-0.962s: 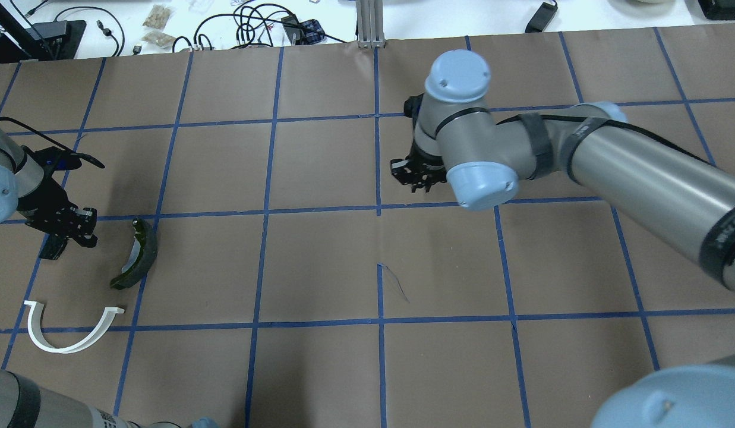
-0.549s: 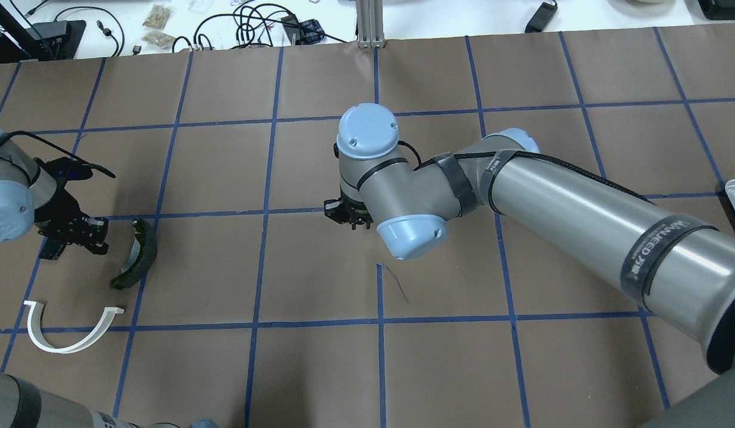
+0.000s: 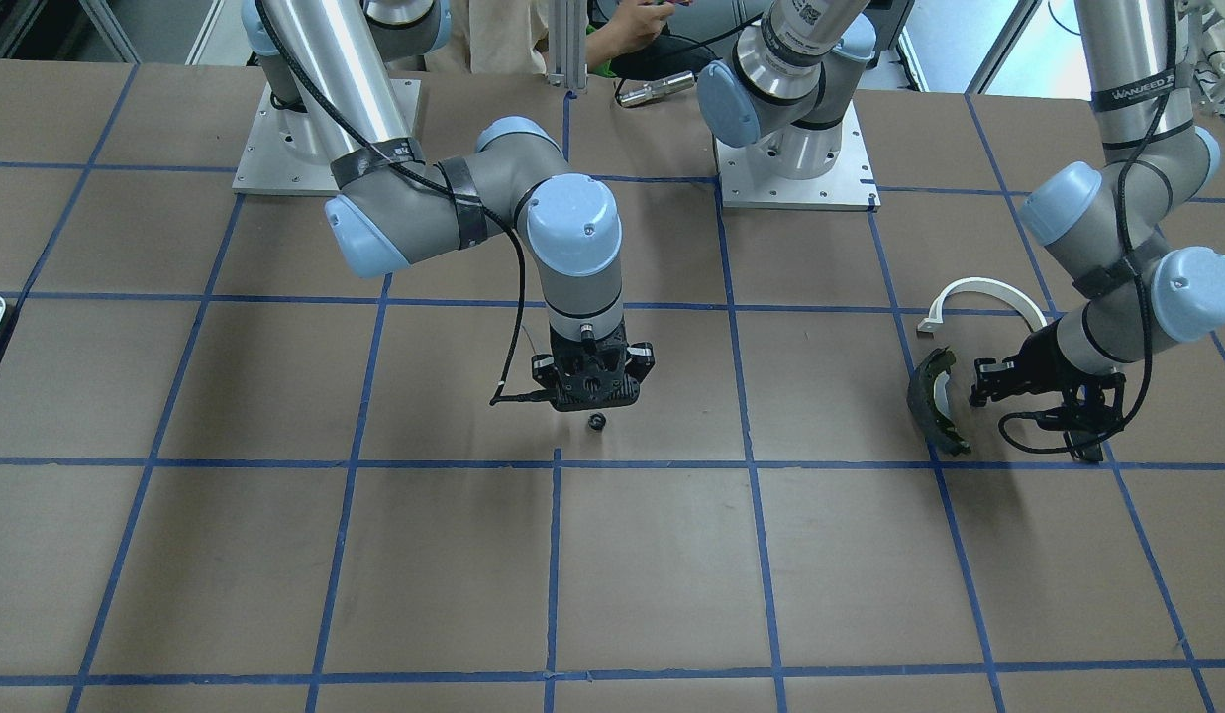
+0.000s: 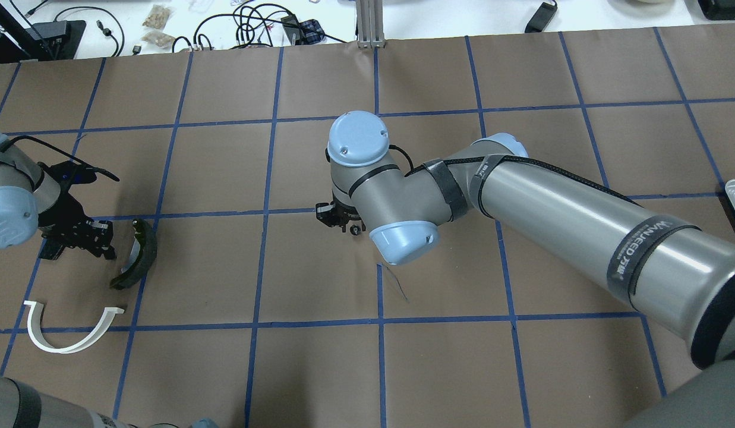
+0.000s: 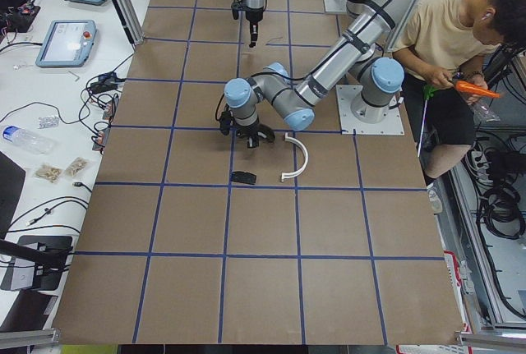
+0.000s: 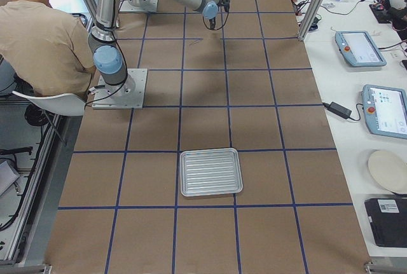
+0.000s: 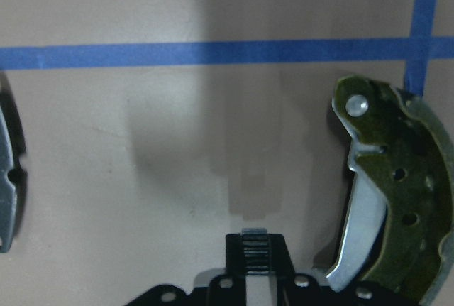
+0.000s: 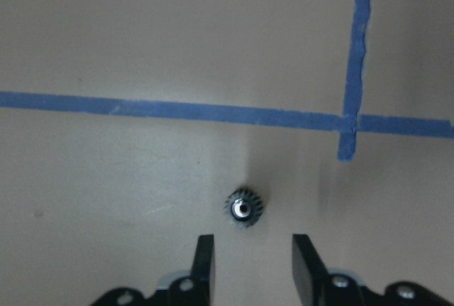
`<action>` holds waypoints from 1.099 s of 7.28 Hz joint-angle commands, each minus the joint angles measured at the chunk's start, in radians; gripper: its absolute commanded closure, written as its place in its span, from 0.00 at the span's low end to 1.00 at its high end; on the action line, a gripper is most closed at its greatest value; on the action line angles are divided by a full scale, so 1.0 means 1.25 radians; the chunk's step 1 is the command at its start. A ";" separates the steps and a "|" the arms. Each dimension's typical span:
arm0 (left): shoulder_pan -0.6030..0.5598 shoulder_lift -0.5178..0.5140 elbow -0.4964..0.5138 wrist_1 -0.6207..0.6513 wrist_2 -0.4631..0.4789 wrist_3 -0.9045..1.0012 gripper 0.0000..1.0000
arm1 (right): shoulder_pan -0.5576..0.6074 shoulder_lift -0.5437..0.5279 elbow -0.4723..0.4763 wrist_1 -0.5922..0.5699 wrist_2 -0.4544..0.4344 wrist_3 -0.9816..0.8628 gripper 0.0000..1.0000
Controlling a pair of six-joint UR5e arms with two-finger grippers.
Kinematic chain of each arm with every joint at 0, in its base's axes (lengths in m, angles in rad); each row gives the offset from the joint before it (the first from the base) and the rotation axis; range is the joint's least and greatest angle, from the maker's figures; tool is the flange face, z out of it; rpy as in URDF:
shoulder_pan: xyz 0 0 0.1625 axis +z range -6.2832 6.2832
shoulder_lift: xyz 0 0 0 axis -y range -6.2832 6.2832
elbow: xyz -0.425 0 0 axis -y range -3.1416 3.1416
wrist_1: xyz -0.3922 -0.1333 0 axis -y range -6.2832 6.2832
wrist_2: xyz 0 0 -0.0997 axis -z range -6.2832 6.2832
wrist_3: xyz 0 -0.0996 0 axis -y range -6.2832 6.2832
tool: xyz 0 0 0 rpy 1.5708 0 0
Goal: Place bearing gear from tray to pile
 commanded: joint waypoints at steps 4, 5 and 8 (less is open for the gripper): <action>-0.118 0.063 0.108 -0.089 0.011 -0.070 0.00 | -0.192 -0.057 -0.130 0.169 -0.009 -0.222 0.00; -0.193 0.063 0.170 -0.175 0.003 -0.188 0.00 | -0.251 -0.095 -0.163 0.266 -0.002 -0.264 0.00; -0.444 0.036 0.213 -0.188 -0.024 -0.456 0.00 | -0.359 -0.216 -0.279 0.560 -0.006 -0.378 0.00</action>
